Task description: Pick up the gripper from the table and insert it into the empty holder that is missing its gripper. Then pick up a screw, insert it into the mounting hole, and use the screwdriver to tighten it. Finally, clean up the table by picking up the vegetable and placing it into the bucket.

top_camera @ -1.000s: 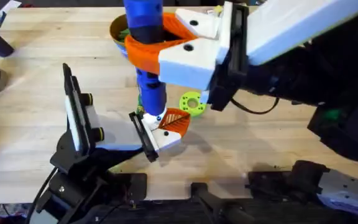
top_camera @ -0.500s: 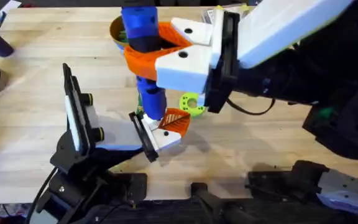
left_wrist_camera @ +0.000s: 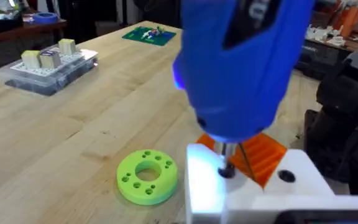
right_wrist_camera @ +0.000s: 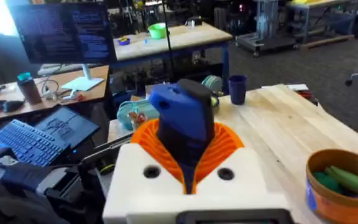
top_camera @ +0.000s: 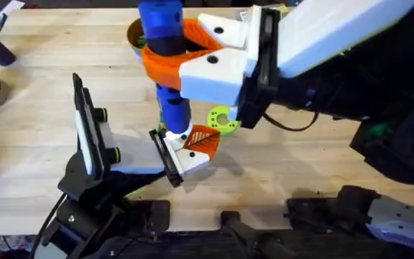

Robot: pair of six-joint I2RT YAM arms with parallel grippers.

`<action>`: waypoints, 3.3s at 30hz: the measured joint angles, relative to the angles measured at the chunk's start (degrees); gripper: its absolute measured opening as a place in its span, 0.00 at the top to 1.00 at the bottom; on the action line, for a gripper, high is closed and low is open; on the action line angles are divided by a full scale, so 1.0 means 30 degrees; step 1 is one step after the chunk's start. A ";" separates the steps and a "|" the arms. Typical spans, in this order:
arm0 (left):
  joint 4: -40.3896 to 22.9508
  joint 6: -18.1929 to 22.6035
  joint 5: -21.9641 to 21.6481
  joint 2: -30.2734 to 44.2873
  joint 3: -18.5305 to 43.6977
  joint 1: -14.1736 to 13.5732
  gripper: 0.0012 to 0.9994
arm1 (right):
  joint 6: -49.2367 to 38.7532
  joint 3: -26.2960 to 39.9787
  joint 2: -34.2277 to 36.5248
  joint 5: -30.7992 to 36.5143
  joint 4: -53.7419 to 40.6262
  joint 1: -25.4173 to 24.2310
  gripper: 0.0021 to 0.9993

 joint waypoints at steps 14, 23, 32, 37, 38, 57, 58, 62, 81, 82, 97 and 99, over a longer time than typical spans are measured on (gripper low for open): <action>0.0000 0.0000 0.0000 -0.0007 0.0000 0.0000 0.99 | -0.0114 0.0000 -0.0007 -0.0298 -0.0020 0.0000 0.97; 0.0000 0.0000 0.0000 -0.0007 0.0000 0.0000 0.99 | -0.0121 0.0000 -0.0007 -0.0364 -0.0013 0.0000 0.97; 0.0000 0.0000 0.0000 0.0000 0.0000 0.0000 0.99 | -0.0121 0.0000 -0.0067 -0.0371 -0.0109 -0.0008 0.97; 0.0000 0.0000 0.0000 -0.0007 0.0000 0.0000 0.99 | -0.0099 0.0000 -0.0671 -0.0578 -0.0530 -0.0337 0.97; 0.0000 0.0000 0.0000 -0.0007 0.0000 0.0000 0.99 | -0.0105 0.0000 -0.0732 -0.0596 -0.0530 -0.0425 0.97; 0.0000 0.0000 0.0000 0.0000 0.0000 0.0000 0.99 | -0.0106 0.0000 -0.0337 -0.0939 -0.0304 -0.0503 0.97; 0.0000 0.0000 0.0000 -0.0006 0.0000 0.0000 0.99 | -0.0106 0.0000 -0.0323 -0.0939 -0.0304 -0.0503 0.97; 0.0000 0.0000 0.0000 -0.0001 0.0000 0.0000 0.99 | -0.0106 0.0000 -0.0299 -0.0939 -0.0311 -0.0510 0.97; -0.0009 -0.0007 0.0000 -0.0001 0.0000 0.0000 0.99 | -0.0091 0.0007 0.0192 -0.0990 -0.0604 -0.0545 0.97; -0.0007 -0.0007 0.0000 0.0000 0.0000 0.0000 0.99 | -0.0073 0.0013 0.0210 -0.0990 -0.0583 -0.0546 0.97; 0.0000 -0.0012 0.0000 0.0000 0.0000 0.0000 0.99 | -0.0028 0.0022 0.0211 -0.1005 -0.0598 -0.0546 0.97; 0.0000 -0.0013 0.0000 0.0000 0.0000 0.0000 0.99 | -0.0033 0.0022 0.0213 -0.1007 -0.0583 -0.0546 0.97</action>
